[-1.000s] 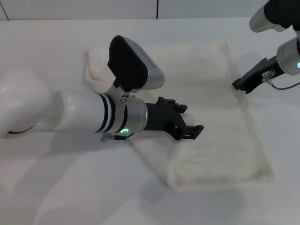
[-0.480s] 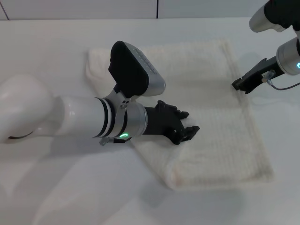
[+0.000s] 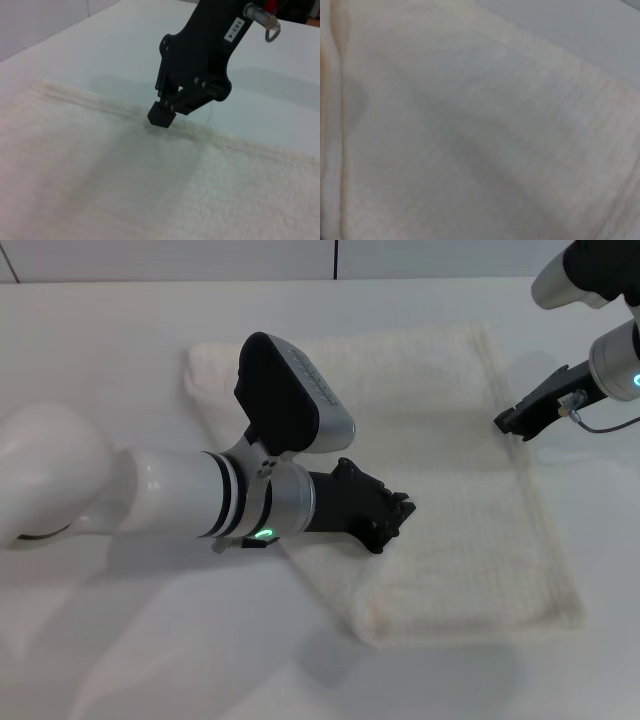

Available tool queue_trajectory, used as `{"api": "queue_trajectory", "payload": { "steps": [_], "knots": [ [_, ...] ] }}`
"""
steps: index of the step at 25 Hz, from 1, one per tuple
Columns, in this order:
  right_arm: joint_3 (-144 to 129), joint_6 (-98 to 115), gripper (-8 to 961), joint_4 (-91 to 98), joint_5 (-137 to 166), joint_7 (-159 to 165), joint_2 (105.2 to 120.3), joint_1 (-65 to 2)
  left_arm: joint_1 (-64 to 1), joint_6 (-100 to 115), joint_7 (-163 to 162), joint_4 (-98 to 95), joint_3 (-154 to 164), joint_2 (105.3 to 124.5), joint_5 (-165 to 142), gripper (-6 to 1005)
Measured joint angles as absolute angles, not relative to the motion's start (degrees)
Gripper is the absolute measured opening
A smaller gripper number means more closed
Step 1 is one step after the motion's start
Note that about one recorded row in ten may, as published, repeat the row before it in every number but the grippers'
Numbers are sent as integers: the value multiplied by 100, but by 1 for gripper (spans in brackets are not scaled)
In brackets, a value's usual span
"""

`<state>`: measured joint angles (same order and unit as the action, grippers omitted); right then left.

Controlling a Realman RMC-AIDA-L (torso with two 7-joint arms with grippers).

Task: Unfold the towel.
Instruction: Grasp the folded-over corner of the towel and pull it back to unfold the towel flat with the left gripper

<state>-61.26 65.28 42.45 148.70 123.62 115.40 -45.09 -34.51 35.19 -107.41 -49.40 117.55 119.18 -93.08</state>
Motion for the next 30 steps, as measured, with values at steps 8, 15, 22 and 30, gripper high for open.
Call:
{"api": "queue_trajectory", "payload": {
  "steps": [8, 15, 22, 30],
  "knots": [
    [-6126, 6518, -1, 4238, 14872, 12361, 11548, -4509, -3110, 3790, -10634, -5351, 11585, 11850, -9307, 56],
    [-6126, 6525, -1, 4236, 14880, 12355, 11549, -4509, -2213, 4524, -10054, -6162, 10770, 11831, -9308, 48],
    [-6126, 6518, -1, 4236, 14885, 12340, 11549, -4509, -1754, 5295, -9792, -6314, 9903, 11824, -9308, 48],
    [-6126, 6507, -1, 4251, 14890, 12330, 11548, -4512, -1539, 6129, -9447, -6287, 9140, 11815, -9308, 48]
  ]
}}
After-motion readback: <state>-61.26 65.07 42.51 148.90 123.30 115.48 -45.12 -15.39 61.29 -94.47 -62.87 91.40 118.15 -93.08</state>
